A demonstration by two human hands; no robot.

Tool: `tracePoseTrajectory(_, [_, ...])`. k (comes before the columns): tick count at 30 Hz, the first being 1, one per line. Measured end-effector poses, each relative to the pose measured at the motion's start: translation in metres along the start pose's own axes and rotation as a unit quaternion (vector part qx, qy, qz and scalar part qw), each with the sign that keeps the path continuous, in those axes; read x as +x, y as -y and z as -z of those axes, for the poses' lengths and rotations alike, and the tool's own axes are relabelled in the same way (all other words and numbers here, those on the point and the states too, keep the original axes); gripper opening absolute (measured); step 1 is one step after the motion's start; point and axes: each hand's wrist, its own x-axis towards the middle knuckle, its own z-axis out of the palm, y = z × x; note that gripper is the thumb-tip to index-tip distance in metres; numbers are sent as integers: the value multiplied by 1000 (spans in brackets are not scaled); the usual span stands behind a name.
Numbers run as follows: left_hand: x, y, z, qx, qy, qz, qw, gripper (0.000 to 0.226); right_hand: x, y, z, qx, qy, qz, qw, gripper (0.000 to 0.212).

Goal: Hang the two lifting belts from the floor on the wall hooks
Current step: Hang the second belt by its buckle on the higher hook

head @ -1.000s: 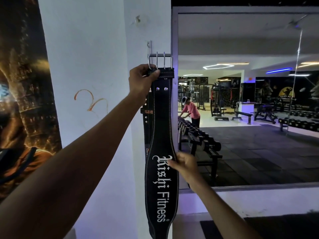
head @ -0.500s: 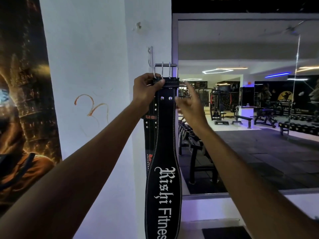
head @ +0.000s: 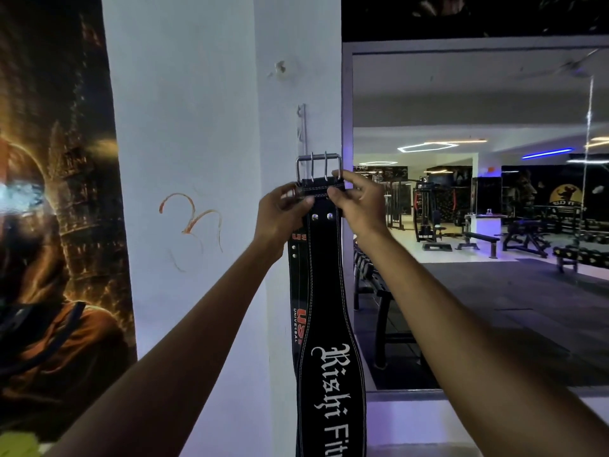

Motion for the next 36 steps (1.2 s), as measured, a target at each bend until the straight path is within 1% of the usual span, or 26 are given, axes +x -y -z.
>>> tracePoseTrajectory(3, [-25, 43, 16, 37, 45, 66, 996, 28, 0, -7, -3, 5, -19, 0, 1000, 43])
tracePoseTrajectory(5, [-49, 77, 21, 84, 107, 100, 986, 9, 2, -9, -2, 4, -26, 2, 1000, 44])
tracePoseTrajectory(6, [-64, 92, 21, 109, 130, 113, 979, 16, 3, -10, -2, 2, -26, 2, 1000, 44])
tracePoseTrajectory(7, [-78, 109, 20, 124, 143, 119, 975, 27, 3, -10, -2, -1, -27, 3, 1000, 44])
tracePoseTrajectory(8, [-93, 124, 21, 130, 148, 127, 972, 30, 3, -11, -2, -3, -28, 3, 1000, 44])
tracePoseTrajectory(9, [-108, 138, 23, 115, 147, 142, 972, 23, 3, -12, -2, -6, -29, 2, 1000, 43])
tracePoseTrajectory(10, [-123, 148, 25, 101, 148, 149, 973, 9, 2, -13, -2, -8, -30, 2, 1000, 43])
tracePoseTrajectory(11, [-136, 154, 27, 88, 156, 153, 972, 6, 0, -15, -1, -12, -31, 2, 999, 43])
tracePoseTrajectory(12, [-146, 161, 28, 84, 162, 160, 970, 14, -1, -16, -1, -17, -30, 2, 999, 42])
tracePoseTrajectory(15, [-155, 166, 30, 82, 171, 174, 966, 19, -4, -24, 1, -18, -32, -1, 999, 44])
tracePoseTrajectory(18, [-133, 150, 28, 78, 137, 155, 975, 31, -8, -28, 1, -18, -31, -5, 999, 44])
tracePoseTrajectory(19, [-125, 144, 27, 83, 127, 145, 978, 30, -9, -28, 0, -18, -27, -7, 999, 43])
tracePoseTrajectory(21, [-113, 131, 21, 95, 120, 122, 981, 18, -11, -28, -2, -11, -17, -3, 1000, 43])
tracePoseTrajectory(23, [-112, 130, 18, 98, 116, 118, 981, 19, -12, -27, -3, -2, -15, 1, 1000, 42])
tracePoseTrajectory(25, [-121, 140, 23, 100, 133, 132, 977, 22, -13, -26, -3, 2, -19, 3, 1000, 41])
tracePoseTrajectory(28, [-147, 166, 35, 118, 182, 157, 963, 8, -15, -28, 0, 1, -19, 6, 1000, 41])
tracePoseTrajectory(30, [-160, 167, 39, 123, 202, 166, 957, 6, -18, -31, 3, 7, -14, 2, 1000, 42])
tracePoseTrajectory(32, [-153, 162, 41, 142, 182, 149, 961, 35, -21, -34, 5, 10, -9, -4, 1000, 43])
tracePoseTrajectory(33, [-144, 154, 39, 141, 162, 134, 967, 43, -23, -35, 6, 10, -8, -7, 1000, 43])
tracePoseTrajectory(34, [-133, 140, 36, 129, 129, 114, 977, 44, -24, -35, 7, 11, -8, -9, 1000, 44])
tracePoseTrajectory(36, [-107, 105, 25, 106, 30, 47, 993, 36, -26, -35, 8, 16, -3, -13, 1000, 44])
